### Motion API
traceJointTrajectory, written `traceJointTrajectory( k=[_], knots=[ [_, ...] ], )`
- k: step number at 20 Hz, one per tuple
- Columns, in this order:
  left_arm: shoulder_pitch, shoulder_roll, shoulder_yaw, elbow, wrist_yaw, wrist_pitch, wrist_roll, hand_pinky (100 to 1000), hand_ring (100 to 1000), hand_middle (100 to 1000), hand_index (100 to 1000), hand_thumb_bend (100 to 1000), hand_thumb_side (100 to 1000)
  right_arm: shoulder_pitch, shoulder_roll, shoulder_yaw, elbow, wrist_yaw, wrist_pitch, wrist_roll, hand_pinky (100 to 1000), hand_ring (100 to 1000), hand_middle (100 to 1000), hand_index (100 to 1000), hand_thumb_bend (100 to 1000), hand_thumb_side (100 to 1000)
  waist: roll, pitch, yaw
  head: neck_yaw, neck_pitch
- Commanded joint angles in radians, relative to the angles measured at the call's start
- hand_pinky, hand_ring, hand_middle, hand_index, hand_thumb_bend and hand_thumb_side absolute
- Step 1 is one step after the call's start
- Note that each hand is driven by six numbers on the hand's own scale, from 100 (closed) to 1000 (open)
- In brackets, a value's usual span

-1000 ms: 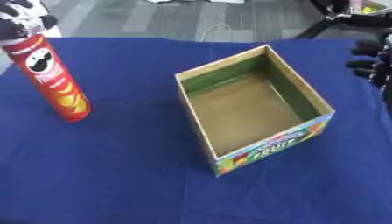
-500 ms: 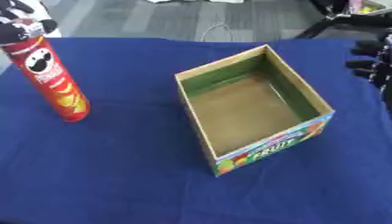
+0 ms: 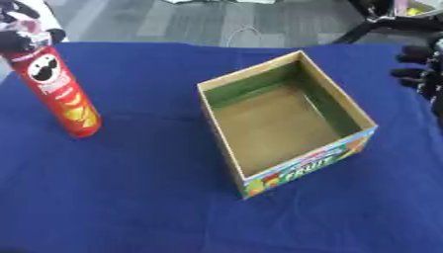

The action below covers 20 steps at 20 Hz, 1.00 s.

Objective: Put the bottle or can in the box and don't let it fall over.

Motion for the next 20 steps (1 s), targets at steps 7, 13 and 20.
traceJointTrajectory(
  k=[7,13,20],
  knots=[
    [-0.026,0.024,0.003,-0.001,-0.042,-0.002,-0.015,641,821,938,867,494,622,-0.013,-0.024,-0.01,-0.016,0.0,-0.002,-0.003,879,762,768,806,100,978,0.0,-0.021,0.002,0.007,-0.009],
    [-0.029,0.018,0.001,0.005,-0.058,-0.01,-0.031,623,805,936,861,490,577,-0.013,-0.024,-0.011,-0.017,-0.001,-0.002,-0.003,879,762,768,806,100,977,0.0,-0.022,0.0,0.007,-0.01],
    [-0.03,0.013,0.0,0.014,-0.057,-0.019,-0.049,589,775,890,840,431,457,-0.013,-0.024,-0.012,-0.017,-0.001,-0.003,-0.005,879,762,768,806,100,977,-0.001,-0.022,-0.001,0.008,-0.01]
  ],
)
